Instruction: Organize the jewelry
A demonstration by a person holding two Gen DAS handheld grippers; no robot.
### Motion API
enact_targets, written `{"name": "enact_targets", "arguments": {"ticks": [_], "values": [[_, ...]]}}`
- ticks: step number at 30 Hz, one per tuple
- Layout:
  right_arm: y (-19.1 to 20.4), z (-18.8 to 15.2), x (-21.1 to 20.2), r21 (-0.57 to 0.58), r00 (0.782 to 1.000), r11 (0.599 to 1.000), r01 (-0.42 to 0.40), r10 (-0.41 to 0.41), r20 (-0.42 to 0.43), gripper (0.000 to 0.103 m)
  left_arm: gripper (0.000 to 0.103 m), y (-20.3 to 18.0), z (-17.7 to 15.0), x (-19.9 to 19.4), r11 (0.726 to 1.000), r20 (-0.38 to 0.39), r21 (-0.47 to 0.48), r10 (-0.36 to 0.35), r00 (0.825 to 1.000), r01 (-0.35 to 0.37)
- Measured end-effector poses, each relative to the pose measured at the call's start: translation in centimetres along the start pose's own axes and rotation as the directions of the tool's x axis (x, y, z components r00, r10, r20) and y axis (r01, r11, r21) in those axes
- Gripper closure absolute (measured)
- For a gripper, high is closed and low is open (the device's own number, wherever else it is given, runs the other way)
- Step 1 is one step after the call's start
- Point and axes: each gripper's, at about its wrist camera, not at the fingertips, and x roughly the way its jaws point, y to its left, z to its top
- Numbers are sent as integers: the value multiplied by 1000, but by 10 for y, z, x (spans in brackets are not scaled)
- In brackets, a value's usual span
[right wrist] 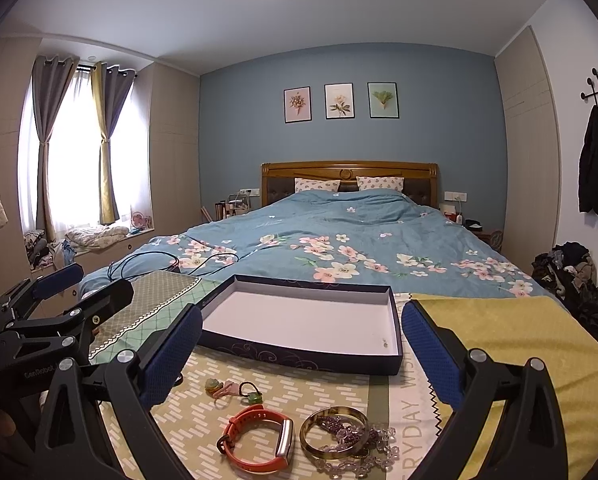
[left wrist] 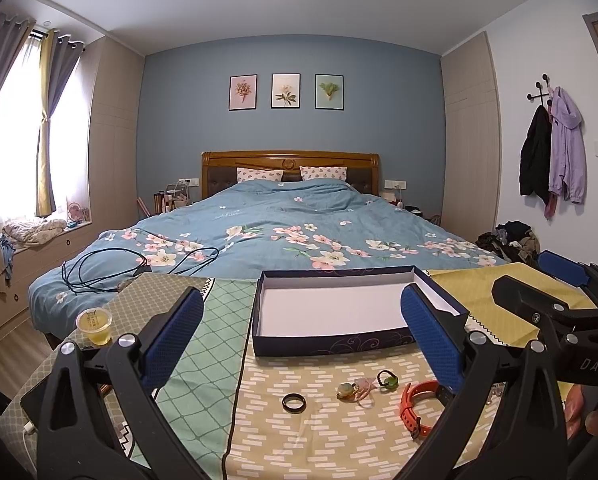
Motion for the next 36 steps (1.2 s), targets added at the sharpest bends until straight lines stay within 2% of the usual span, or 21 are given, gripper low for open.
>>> {"name": "enact_targets", "arguments": {"ticks": [36], "values": [[-3,0,0,7,1000,1000,-6,6,7,7,6,0,2,-1,1000,8,-2,8,1000,-8]]}}
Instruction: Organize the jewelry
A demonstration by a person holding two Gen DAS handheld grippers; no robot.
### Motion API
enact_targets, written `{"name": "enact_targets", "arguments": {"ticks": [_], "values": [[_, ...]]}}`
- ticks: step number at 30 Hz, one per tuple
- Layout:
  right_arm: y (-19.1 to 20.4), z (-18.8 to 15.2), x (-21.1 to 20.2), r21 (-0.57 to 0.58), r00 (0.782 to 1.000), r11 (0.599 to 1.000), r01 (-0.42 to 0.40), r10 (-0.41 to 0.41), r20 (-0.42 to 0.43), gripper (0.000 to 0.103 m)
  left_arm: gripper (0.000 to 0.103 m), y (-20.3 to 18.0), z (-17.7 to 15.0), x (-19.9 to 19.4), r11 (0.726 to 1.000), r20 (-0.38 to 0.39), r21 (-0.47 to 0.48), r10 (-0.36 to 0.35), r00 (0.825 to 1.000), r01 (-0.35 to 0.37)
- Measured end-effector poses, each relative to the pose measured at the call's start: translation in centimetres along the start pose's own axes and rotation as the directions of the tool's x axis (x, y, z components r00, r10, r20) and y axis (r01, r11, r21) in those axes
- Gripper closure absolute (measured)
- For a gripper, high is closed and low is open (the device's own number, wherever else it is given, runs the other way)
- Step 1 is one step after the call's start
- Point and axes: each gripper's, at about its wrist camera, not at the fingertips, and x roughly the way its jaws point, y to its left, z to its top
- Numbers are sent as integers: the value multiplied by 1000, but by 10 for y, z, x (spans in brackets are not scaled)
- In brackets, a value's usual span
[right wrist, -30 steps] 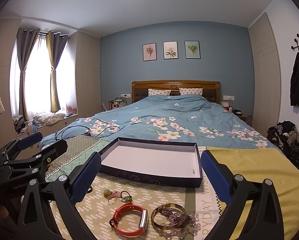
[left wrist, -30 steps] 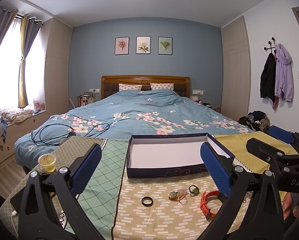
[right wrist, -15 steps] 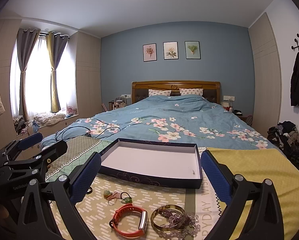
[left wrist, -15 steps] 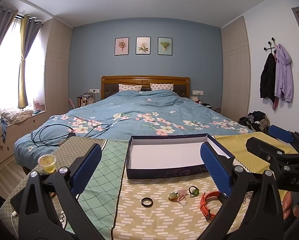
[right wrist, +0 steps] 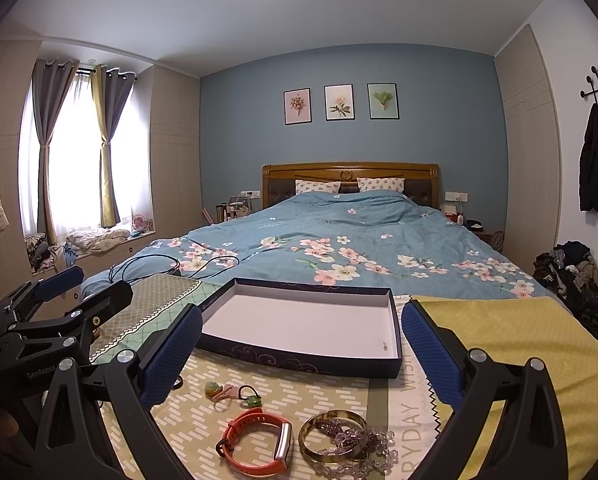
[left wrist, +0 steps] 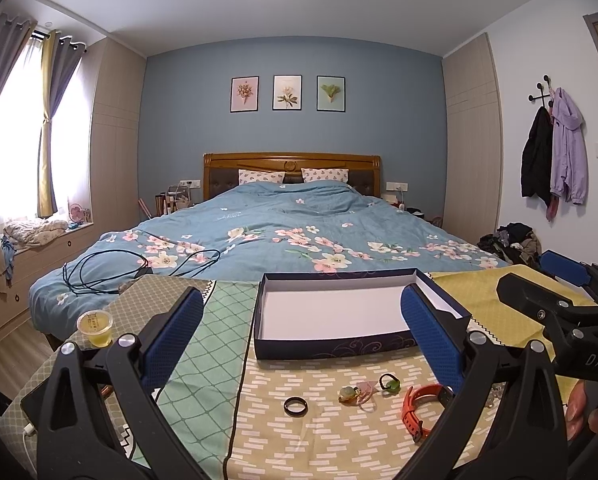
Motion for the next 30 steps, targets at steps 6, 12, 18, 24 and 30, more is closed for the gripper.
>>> {"name": "enact_targets", "arguments": {"ticks": [6,12,18,24,30], "values": [[-2,0,-1,1,1000,1000,3,-3,-3,7,6,1,1,1,1000,1,0,2,1000,-2],[-3,0,1,6,1000,1000,4,-4,-6,7,6,2,1,2,1000,-1,2,0,1000,0],[-5,0,5,8,1000,1000,4,-4,-18,7,6,-1,-1,4,1000,-7,4,-2,1000,2],[-7,0,6,11,1000,1000,3,-3,-21,7,6,-3,-2,7,1000,-14,10,-6,1000,6],[-9,-1,9,16,1000,1000,1,-1,-28,7,6,-5,-4,10,1000,-26,18,-16,1000,17]]}}
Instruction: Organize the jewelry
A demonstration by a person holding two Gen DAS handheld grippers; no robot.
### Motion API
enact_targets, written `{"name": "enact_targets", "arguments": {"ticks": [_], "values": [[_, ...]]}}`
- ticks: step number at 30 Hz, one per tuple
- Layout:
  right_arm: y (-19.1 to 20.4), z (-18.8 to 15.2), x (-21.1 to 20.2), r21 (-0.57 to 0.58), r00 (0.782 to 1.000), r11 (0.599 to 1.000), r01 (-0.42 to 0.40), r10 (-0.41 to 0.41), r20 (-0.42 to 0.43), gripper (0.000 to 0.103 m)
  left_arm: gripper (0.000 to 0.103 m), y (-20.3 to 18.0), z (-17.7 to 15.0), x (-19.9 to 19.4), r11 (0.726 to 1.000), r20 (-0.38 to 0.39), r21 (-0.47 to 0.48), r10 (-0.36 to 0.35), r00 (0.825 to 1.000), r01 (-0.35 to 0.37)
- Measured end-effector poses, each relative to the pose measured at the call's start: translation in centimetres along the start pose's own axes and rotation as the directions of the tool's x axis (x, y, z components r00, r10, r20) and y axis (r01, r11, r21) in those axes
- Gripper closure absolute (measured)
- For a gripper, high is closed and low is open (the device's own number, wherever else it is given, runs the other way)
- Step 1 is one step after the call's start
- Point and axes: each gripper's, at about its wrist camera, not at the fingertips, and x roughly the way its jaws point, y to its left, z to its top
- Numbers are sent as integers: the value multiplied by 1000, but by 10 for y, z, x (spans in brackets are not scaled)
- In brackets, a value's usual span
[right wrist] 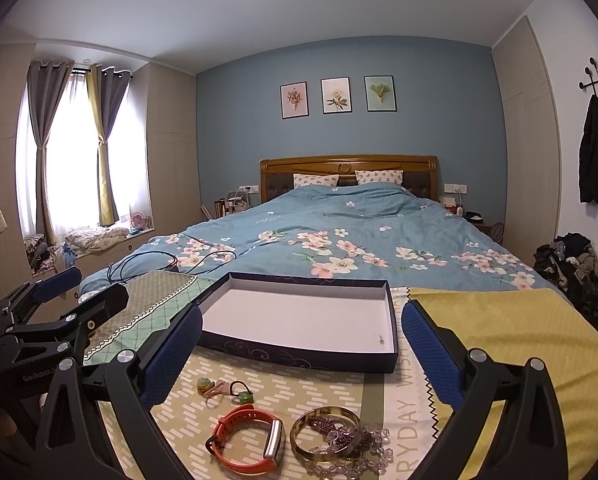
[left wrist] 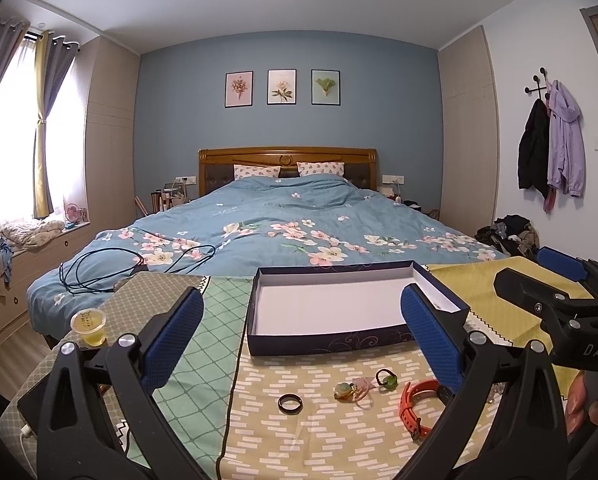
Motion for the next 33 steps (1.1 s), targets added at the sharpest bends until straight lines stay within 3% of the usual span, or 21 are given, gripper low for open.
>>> {"name": "enact_targets", "arguments": {"ticks": [7,12,16,20,23,26,28,30,33], "values": [[-15,-5,7,10,998,1000,-3,4,-69,7,6,2,-7,17,999,-79,-5,-51,996,50],[-35,-17,23,18,980,1000,6,-2,-200,7,6,-7,-23,41,991,-207,32,-121,971,130],[-46,-31,38,-7,945,1000,14,-16,-325,7,6,-23,-36,54,975,-285,94,-168,944,202],[-48,-42,51,-32,909,999,-12,-2,-417,23,6,-38,-45,66,955,-348,116,-217,912,272],[-49,-46,60,-45,885,998,-46,20,-464,42,7,-45,-51,72,942,-383,100,-261,886,320],[-51,-47,69,-33,865,996,-84,56,-498,58,17,-49,-55,79,934,-419,81,-285,862,349],[-54,-48,75,-32,853,995,-99,68,-517,61,24,-49,-57,85,930,-446,62,-298,844,361],[-53,-49,82,-47,838,993,-110,67,-542,75,28,-51,-59,90,929,-470,50,-303,829,367],[-52,-50,90,-64,814,989,-134,73,-576,79,36,-57,-64,97,925,-504,48,-304,809,377]]}}
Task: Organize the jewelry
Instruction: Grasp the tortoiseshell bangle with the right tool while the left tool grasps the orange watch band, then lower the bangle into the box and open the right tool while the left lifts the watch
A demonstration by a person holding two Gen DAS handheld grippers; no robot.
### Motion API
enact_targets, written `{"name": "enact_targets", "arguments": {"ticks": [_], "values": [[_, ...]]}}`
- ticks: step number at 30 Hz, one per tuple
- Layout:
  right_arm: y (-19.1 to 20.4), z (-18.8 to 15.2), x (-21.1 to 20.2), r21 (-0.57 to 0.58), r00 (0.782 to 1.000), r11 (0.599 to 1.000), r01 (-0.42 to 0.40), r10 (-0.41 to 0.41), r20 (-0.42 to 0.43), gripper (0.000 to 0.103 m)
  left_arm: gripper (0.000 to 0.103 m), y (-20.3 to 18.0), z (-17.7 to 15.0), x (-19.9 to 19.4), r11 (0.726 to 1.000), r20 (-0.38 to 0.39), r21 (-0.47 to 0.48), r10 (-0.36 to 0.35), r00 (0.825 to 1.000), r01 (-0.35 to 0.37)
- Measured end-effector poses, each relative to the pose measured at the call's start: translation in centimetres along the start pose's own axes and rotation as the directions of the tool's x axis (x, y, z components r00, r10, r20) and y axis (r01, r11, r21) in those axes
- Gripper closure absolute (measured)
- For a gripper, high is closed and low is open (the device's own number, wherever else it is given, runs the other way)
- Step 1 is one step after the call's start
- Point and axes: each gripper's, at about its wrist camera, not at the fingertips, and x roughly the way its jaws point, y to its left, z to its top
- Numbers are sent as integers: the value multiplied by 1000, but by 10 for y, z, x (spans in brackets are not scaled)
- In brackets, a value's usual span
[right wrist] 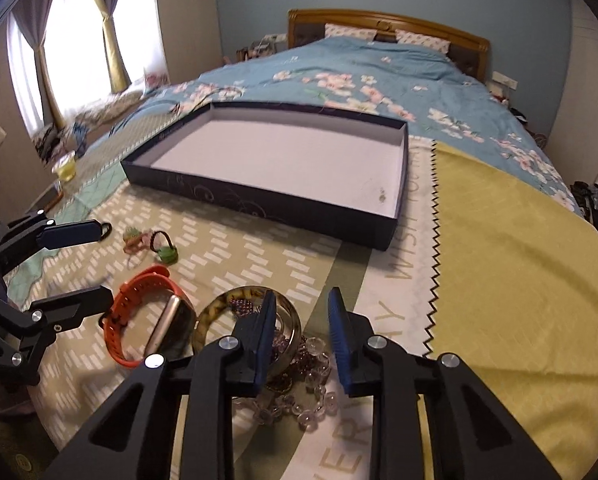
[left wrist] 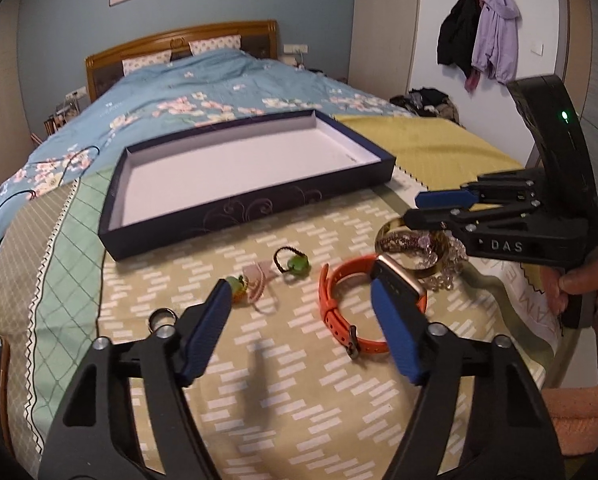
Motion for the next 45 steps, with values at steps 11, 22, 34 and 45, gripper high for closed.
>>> {"name": "enact_targets", "arguments": {"ticks": [11,22,34,45], "values": [[0,4,11,-49,997,998,-48,45,-63,93,61,-5,-1,19,999,-96,13,-32,995,33],[-8,10,-17,28,996,996,-88,87,37,95,88,-6,-1,16,997,-100,20,-68,993,71],[-17,25,-32,70,987,991,-114,105,119,95,93,5,5,-1,999,-64,0,-48,997,48],[-20,50,-28,69,980,990,-122,109,166,95,91,17,20,-20,999,-1,-22,-22,1000,22]]}}
